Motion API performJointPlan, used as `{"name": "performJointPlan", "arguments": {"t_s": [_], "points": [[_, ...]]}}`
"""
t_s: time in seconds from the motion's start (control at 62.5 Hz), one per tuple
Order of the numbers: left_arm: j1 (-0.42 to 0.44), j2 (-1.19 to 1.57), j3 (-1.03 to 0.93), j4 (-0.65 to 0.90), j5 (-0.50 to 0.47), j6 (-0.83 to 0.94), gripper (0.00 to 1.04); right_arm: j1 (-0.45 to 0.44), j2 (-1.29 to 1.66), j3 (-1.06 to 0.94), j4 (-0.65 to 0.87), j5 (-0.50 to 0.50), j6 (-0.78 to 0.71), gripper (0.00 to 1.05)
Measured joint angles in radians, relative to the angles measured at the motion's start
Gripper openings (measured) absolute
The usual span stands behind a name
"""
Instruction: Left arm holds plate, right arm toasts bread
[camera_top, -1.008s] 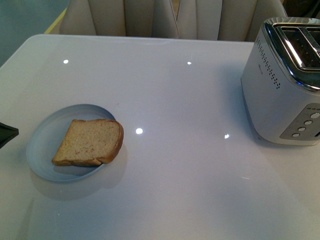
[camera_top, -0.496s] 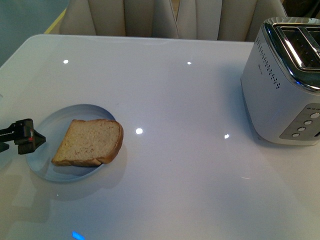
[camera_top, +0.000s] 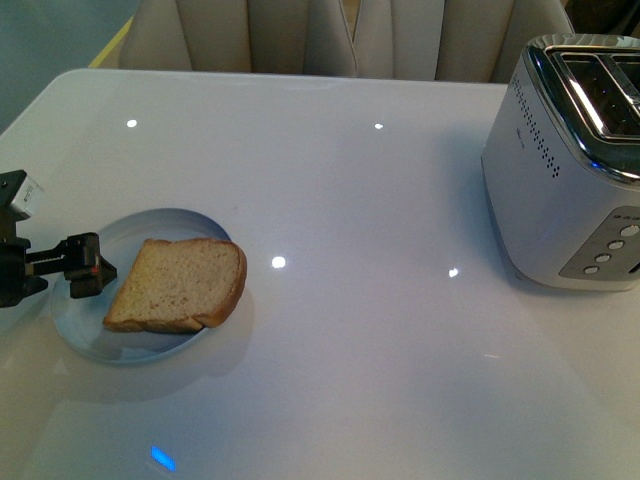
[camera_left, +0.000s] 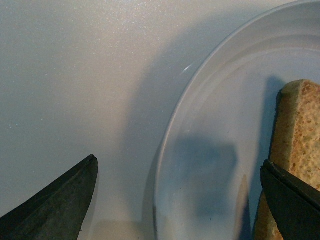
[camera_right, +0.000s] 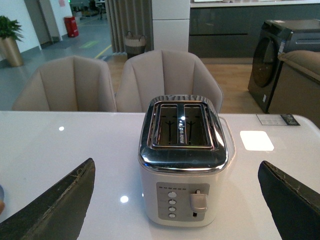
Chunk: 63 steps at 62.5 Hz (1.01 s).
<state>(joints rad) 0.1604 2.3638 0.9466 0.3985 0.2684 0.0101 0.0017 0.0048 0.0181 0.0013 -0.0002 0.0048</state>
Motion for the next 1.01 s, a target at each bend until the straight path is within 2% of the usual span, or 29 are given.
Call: {"name": "performJointPlan", "arguments": {"t_s": [0.064,0.224,0.544,0.576,1.008], "points": [[-0.006,0.006,0.010,-0.011,-0.007,0.005,0.88,0.000,0.000,0.000,0.000,0.000,0.000,0.96],[-0.021,0.011,0.021,-0.055,-0.005,0.023,0.53,0.000,0.000,0.000,0.000,0.000,0.000,0.96],[-0.018,0.013,0.022,-0.074,0.054,-0.029,0.05,0.000,0.000,0.000,0.000,0.000,0.000,0.96],[-0.014,0.013,0.022,-0.074,0.069,-0.043,0.03,0.000,0.000,0.000,0.000,0.000,0.000,0.96],[0.020,-0.016,-0.030,-0.093,0.156,-0.136,0.03,0.000,0.000,0.000,0.000,0.000,0.000,0.96]]}}
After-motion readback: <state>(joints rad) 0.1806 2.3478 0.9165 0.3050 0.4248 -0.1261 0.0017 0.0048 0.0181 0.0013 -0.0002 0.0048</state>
